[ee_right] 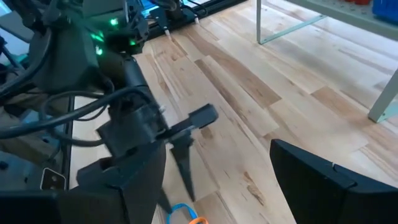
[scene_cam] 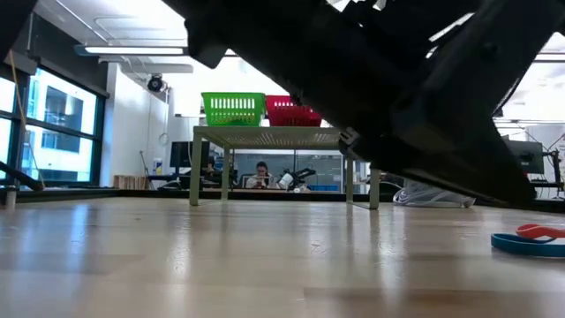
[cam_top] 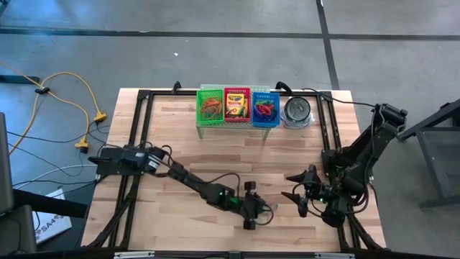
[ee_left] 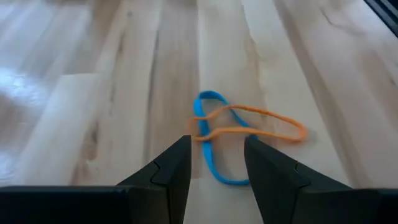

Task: Pick & Place Office Desk Supplies
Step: Put the blue rubber band into the green bin on the shelf

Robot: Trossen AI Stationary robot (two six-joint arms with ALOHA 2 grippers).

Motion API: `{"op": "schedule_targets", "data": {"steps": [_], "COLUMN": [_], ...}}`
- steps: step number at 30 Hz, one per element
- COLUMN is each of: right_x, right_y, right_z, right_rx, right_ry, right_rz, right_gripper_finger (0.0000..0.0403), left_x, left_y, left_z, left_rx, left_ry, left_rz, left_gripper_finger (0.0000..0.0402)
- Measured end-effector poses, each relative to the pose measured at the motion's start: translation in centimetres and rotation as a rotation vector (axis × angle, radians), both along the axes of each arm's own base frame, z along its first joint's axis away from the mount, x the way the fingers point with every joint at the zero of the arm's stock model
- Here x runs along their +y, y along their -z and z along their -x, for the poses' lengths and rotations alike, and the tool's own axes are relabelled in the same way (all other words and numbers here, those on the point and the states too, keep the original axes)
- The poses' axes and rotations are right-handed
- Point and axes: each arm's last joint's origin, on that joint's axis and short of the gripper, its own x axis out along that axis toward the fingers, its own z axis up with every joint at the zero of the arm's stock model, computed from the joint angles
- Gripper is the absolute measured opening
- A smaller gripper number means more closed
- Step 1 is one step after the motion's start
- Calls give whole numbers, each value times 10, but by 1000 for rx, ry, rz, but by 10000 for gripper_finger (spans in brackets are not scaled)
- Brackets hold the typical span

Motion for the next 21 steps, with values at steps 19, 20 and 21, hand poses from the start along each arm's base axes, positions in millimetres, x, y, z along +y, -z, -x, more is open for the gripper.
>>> {"op": "schedule_targets", "data": {"steps": [19, 20, 21], "right_x": [-4, -4, -4], "right_y": [-1, -1, -1], "right_z": [-6, -6, -6], "right_rx": [16, 18, 18], "right_ry": [0, -1, -2], "right_rz": [13, 12, 12], "right_gripper_finger": [278, 278, 278], "left_x": [-1, 1, 3], "left_y": [27, 28, 28], "left_z": [-3, -4, -4], "left_rx": [48, 56, 65], "left_ry": [-1, -16, -30], "left_rz": [54, 71, 91], "left_gripper_finger": [142, 142, 142]}}
